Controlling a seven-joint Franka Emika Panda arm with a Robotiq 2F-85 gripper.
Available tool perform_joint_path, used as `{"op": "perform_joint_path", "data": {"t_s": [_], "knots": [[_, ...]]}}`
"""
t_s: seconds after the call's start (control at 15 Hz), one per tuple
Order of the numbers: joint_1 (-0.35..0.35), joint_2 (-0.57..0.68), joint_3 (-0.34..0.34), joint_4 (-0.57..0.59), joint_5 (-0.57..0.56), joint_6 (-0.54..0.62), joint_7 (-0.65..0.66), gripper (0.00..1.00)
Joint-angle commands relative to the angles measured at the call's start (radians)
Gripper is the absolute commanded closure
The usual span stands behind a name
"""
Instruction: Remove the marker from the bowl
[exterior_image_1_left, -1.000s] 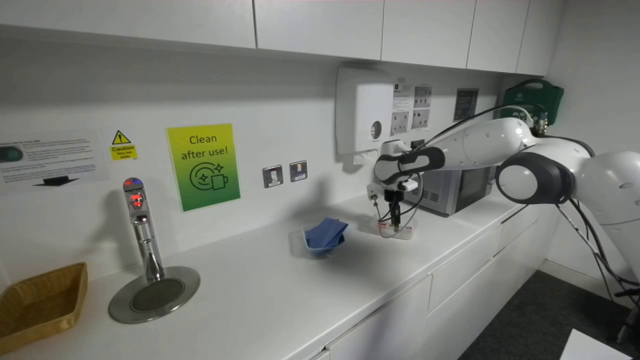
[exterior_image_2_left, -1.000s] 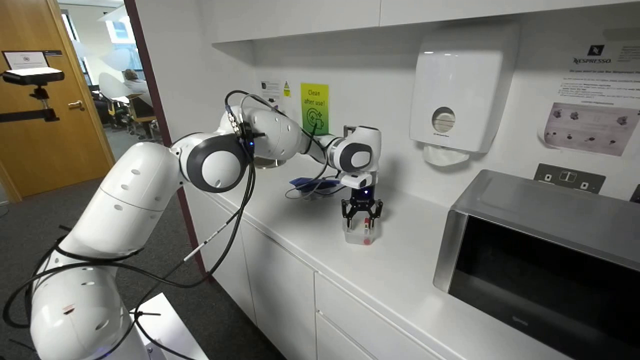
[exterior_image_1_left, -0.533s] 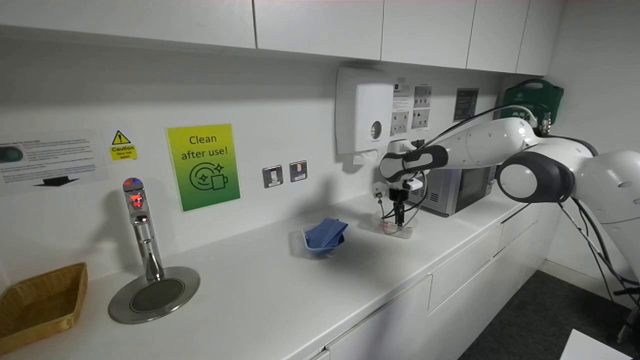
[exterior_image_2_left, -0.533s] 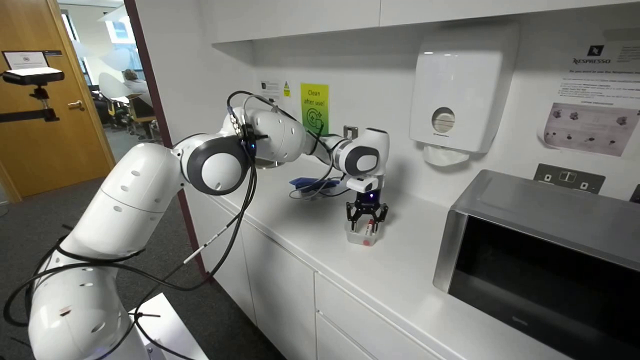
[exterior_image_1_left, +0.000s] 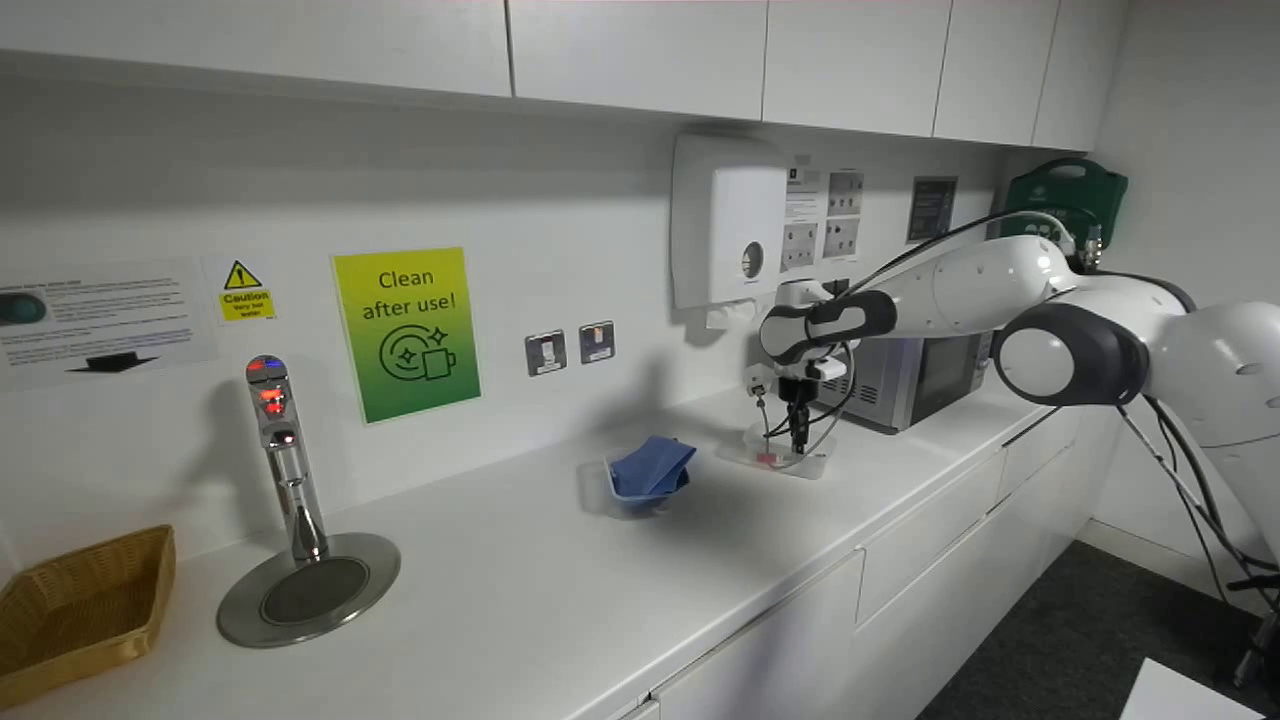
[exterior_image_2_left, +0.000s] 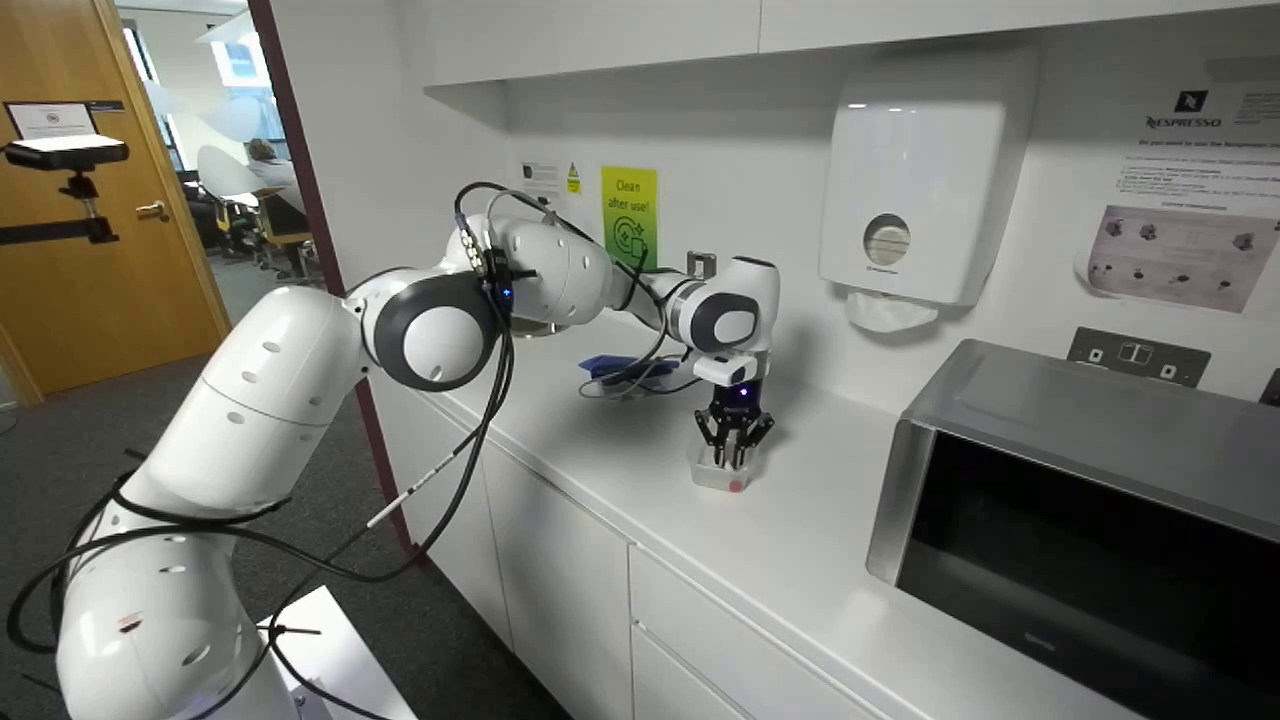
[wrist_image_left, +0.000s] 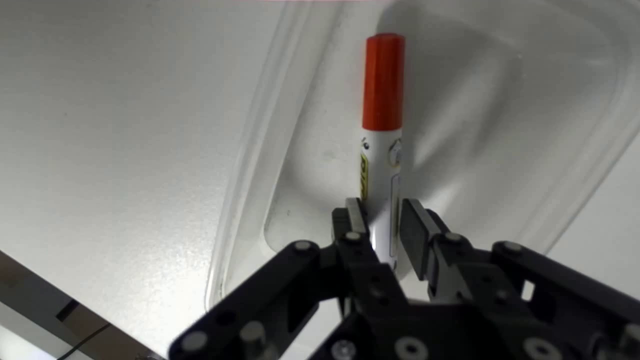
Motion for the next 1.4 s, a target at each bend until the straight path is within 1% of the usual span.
{"op": "perform_joint_path", "data": {"t_s": [0.0,0.13,0.27,0.33,0.47,0.53,0.6,1.0,1.33], "knots": [[-0.014,0.007,0.009,0.027,0.022,-0.021,-0.019,0.69],[-0.013,0.007,0.008,0.026,0.021,-0.020,-0.019,0.70],[-0.013,0.007,0.008,0.026,0.021,-0.020,-0.019,0.73],[-0.013,0.007,0.008,0.026,0.020,-0.018,-0.020,0.88],[-0.012,0.005,0.010,0.025,0.020,-0.018,-0.023,0.99],[-0.012,0.003,0.011,0.026,0.020,-0.018,-0.024,0.95],[-0.012,0.000,0.012,0.023,0.021,-0.018,-0.026,0.95],[0.006,-0.060,0.012,-0.021,0.009,0.018,-0.036,0.95],[0.020,-0.111,0.010,-0.035,0.000,0.031,-0.035,0.95]]}}
